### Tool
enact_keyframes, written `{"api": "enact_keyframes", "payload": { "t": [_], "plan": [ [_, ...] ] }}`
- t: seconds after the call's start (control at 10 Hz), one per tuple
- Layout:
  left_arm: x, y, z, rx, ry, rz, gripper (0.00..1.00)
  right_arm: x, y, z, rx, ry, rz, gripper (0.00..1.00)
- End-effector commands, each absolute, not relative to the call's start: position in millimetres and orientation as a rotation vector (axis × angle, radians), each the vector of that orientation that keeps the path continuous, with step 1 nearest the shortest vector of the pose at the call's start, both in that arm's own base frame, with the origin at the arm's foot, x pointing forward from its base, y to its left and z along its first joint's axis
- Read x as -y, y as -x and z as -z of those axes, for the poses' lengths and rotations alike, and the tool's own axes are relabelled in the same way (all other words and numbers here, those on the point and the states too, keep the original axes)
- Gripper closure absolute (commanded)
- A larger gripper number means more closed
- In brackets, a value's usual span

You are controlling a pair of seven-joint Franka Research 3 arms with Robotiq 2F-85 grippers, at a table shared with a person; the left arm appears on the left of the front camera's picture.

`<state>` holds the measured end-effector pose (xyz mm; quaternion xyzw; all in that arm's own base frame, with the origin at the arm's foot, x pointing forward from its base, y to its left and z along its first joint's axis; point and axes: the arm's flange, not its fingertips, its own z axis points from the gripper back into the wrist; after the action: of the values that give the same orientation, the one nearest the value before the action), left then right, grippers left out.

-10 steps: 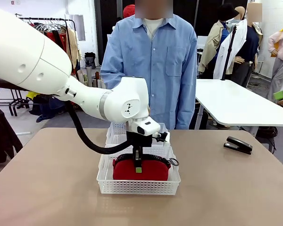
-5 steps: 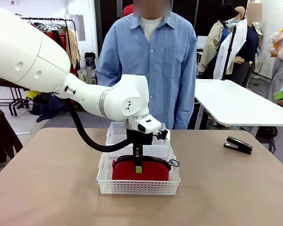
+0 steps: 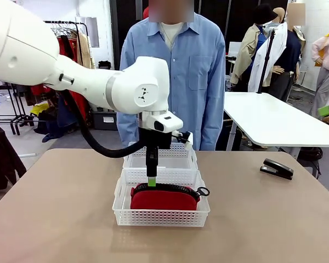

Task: Distribute items into two baskets.
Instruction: Place the picked Pencil pouch into the Organizing basket as instructed by the person.

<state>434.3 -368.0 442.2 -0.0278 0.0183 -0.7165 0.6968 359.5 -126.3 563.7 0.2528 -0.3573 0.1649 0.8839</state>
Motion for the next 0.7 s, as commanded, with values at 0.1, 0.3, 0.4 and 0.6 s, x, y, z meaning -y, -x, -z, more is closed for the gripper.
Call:
{"api": "enact_keyframes", "payload": {
  "t": [0.1,0.3,0.4,0.6],
  "plan": [
    [352,-420,-457,-0.032,0.078,1.555,0.00,126,-360,-565,0.758,-0.538,-0.348,0.00],
    [346,-418,-462,-0.024,0.087,1.545,0.00,126,-360,-565,0.758,-0.538,-0.348,0.00],
    [359,-427,-461,-0.030,0.068,1.576,0.00,126,-360,-565,0.758,-0.538,-0.348,0.00],
    [359,-427,-461,-0.030,0.068,1.576,0.00,126,-360,-565,0.758,-0.538,-0.348,0.00]
  ]
}}
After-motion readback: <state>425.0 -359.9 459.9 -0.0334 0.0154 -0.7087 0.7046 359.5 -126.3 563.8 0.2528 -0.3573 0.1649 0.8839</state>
